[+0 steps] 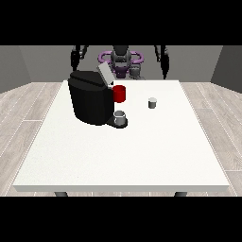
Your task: Insert the coffee pod into the coffee machine and close the lid
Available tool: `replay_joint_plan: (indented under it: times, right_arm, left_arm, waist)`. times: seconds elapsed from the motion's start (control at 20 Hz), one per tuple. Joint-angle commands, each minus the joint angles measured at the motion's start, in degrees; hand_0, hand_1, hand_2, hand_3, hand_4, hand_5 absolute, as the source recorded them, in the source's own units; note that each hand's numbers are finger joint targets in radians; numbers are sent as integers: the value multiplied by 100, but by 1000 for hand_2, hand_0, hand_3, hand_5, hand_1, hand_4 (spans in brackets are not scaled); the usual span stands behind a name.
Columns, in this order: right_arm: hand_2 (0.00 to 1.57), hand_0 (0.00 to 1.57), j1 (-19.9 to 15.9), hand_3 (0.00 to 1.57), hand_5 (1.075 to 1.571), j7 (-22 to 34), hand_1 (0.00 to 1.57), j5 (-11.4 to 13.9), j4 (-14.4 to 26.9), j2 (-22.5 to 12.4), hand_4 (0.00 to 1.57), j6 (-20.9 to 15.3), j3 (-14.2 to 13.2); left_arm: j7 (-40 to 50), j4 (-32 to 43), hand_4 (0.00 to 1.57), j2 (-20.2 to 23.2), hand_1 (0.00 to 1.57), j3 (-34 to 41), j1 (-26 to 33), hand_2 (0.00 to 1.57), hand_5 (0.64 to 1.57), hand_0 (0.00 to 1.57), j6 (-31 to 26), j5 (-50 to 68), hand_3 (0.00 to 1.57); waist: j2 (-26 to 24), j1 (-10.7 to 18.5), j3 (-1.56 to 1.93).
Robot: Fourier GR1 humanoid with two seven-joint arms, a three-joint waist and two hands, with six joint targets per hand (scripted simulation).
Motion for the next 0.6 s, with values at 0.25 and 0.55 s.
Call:
replay_joint_plan:
  times: [0.25,0.55]
  right_arm:
    - [0,0,215,0,1571,339,0,-129,266,13,128,171,-55]
    - [0,0,93,0,1571,-490,0,-213,298,393,145,-527,-455]
  left_arm:
    - [-654,-146,282,-170,0,-9,-215,0,1571,0,-349,284,0]
    - [-573,42,320,202,0,-59,-545,0,1571,0,-259,-348,0]
  waist:
    - [-275,132,22]
    - [-124,-97,24]
